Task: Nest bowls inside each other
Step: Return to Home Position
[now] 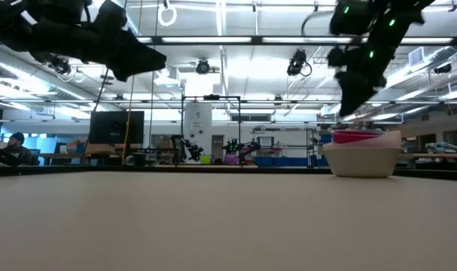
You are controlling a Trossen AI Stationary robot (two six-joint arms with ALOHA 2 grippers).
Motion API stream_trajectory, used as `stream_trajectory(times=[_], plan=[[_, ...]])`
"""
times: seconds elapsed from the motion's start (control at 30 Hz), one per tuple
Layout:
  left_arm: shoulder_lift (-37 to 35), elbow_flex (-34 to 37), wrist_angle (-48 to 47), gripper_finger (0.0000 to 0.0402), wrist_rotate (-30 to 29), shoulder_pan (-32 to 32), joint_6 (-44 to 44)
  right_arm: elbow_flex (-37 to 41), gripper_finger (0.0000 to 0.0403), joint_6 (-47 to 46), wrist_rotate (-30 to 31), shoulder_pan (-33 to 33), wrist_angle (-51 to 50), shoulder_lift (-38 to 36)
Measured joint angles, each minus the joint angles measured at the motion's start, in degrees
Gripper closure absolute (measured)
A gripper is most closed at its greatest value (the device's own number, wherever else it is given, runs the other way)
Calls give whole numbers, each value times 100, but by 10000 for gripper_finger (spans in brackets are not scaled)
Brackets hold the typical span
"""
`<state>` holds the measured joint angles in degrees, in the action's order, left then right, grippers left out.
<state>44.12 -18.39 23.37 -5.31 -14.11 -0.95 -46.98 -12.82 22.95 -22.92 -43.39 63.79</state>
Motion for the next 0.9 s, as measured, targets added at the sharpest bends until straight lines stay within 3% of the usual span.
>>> stream_trajectory(times=[0.17,0.43,0.63,0.73,0.9], plan=[[-525,0,-46,236,-1,230,32,179,208,-162,-298,428,876,-1024],[-908,2,-150,246,1,711,-10,1453,206,72,-1550,1345,3965,-2080],[-474,6,27,246,-20,1072,-2,2640,209,184,-2409,1857,7436,-1762],[-120,9,450,246,-222,1345,13,2909,213,186,-2491,2027,8259,-1367],[442,9,1126,246,-571,1748,-13,2947,223,220,-2392,2291,8581,-823]])
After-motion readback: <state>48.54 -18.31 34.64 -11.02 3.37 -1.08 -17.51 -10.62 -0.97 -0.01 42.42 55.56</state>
